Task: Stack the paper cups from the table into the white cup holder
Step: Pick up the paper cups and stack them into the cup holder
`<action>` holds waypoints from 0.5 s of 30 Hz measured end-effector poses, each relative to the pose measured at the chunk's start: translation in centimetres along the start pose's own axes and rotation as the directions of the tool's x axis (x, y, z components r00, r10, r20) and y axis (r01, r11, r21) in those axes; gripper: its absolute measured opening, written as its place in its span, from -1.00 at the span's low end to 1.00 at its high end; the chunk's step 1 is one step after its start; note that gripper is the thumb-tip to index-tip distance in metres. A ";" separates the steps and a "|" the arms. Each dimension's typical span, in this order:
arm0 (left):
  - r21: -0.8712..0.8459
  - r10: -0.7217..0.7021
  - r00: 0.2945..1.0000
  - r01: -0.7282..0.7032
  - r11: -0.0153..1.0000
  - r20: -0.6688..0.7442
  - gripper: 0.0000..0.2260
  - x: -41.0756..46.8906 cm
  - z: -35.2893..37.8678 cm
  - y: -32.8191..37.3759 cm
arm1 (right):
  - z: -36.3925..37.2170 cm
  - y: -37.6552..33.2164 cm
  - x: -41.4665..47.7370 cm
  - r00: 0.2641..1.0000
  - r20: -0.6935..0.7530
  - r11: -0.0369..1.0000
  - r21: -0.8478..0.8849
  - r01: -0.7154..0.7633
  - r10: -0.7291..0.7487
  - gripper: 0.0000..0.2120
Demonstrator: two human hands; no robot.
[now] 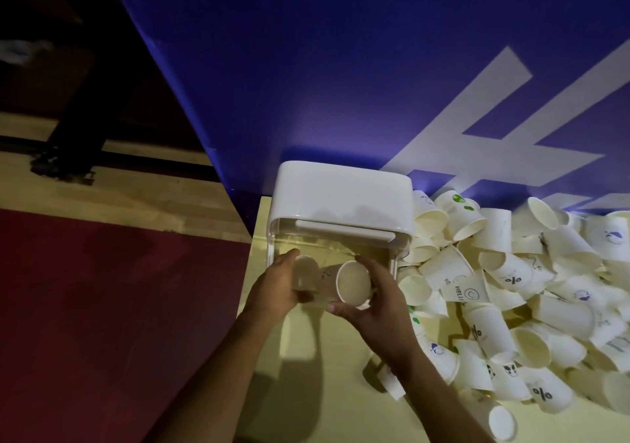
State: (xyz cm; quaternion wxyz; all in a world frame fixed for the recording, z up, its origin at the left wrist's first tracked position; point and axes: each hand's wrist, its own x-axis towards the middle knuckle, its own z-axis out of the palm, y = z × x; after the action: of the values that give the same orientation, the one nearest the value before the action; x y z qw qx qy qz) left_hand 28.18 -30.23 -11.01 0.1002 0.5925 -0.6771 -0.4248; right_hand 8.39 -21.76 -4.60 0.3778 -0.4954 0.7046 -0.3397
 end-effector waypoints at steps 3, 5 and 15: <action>-0.120 0.017 0.999 -0.023 0.993 -0.052 -0.39 -0.5 -0.6 -0.4 | 1.7 -1.0 1.1 1.000 0.007 1.000 -0.023 0.018 -0.018 -0.09; -0.241 -0.006 0.995 -0.019 0.970 -0.103 -0.41 -1.3 -0.8 -1.0 | 2.7 -1.7 1.8 0.999 0.030 0.998 -0.050 0.037 -0.035 -0.08; -0.458 -0.204 0.959 0.095 0.884 -0.196 -0.75 -1.9 -1.1 0.0 | 6.7 -1.7 4.8 0.973 0.194 0.904 -0.379 0.195 -0.128 -0.11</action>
State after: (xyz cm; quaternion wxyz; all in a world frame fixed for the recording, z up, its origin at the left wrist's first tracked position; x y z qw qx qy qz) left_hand 29.40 -29.03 -9.58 0.2798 0.6514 -0.4973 -0.5001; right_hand 13.85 -27.50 -7.34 0.2971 -0.6445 0.6816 -0.1783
